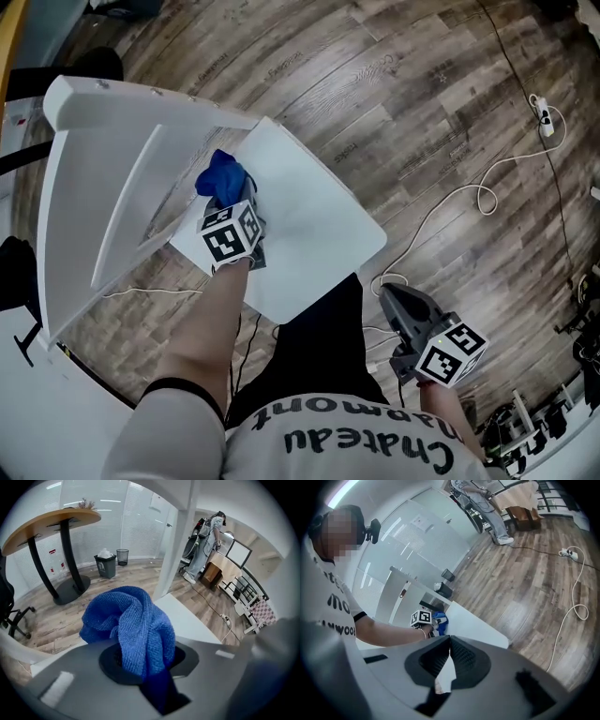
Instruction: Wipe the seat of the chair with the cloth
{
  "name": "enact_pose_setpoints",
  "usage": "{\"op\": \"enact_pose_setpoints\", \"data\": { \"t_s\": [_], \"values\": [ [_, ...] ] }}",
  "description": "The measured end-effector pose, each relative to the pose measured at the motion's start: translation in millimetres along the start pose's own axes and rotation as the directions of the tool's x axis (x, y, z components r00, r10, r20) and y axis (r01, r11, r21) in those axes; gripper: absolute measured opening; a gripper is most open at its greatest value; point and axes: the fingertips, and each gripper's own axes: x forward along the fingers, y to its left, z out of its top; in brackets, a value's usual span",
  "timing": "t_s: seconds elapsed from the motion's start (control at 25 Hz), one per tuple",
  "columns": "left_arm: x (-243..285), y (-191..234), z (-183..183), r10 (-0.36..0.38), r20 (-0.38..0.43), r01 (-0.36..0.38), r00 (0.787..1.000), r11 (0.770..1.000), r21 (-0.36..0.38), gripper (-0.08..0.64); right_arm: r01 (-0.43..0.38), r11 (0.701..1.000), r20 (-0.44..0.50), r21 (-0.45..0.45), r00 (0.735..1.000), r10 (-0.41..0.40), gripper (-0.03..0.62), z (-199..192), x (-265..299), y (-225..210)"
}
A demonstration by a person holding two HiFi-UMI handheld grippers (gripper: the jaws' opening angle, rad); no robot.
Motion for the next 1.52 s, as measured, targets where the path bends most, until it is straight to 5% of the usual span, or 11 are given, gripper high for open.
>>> {"op": "enact_pose_setpoints", "data": {
  "t_s": [0.2, 0.56, 0.76, 0.96, 1.08, 1.24, 1.4, 1.52],
  "values": [
    [17.0, -36.7, 21.7, -0.074, -0.017, 0.074, 0.997, 0.997, 0.035, 0.103, 0.016, 0.999, 0.006, 0.041, 1.000, -0.016, 0.015, -7.4, -5.9, -15.1],
    [46.1, -84.2, 63.2, -0.099, 0.029, 0.098, 0.995, 0.994, 0.045, 0.103, 0.050, 0.996, 0.051, 0.076, 0.997, -0.054, 0.015, -17.5, -23.6, -34.6],
    [20.7, -107.6, 92.4, -0.192, 0.184, 0.196, 0.964, 0.981, -0.004, 0.095, 0.030, 0.996, 0.094, 0.079, 0.995, -0.037, 0.015, -22.2, -36.2, -36.9],
    [-21.2, -103.0, 52.9, -0.210, 0.207, 0.223, 0.956, 0.974, -0.041, 0.095, -0.027, 0.999, 0.153, 0.047, 0.988, 0.019, 0.015, -13.4, -44.7, -27.9],
    [-43.4, -61.0, 2.8, -0.138, 0.159, 0.144, 0.978, 0.989, -0.030, 0.096, -0.048, 0.999, 0.113, -0.006, 0.992, 0.048, 0.015, -22.4, -44.8, -19.1],
    [-83.0, 18.9, -61.1, 0.074, 0.138, -0.055, 0.988, 0.990, -0.132, 0.097, -0.046, 0.998, 0.009, -0.052, 0.999, 0.046, 0.015, -51.9, -45.1, -24.8],
    [-118.2, 100.5, -108.7, 0.292, 0.099, -0.259, 0.951, 0.931, -0.258, 0.097, -0.066, 0.995, -0.066, -0.074, 0.996, 0.061, 0.015, -77.8, -36.3, -16.5],
    [-126.2, 128.1, -135.5, 0.345, 0.048, -0.313, 0.937, 0.896, -0.316, 0.098, -0.092, 0.989, -0.115, -0.112, 0.990, 0.080, 0.015, -87.1, -28.6, -8.3]
  ]
}}
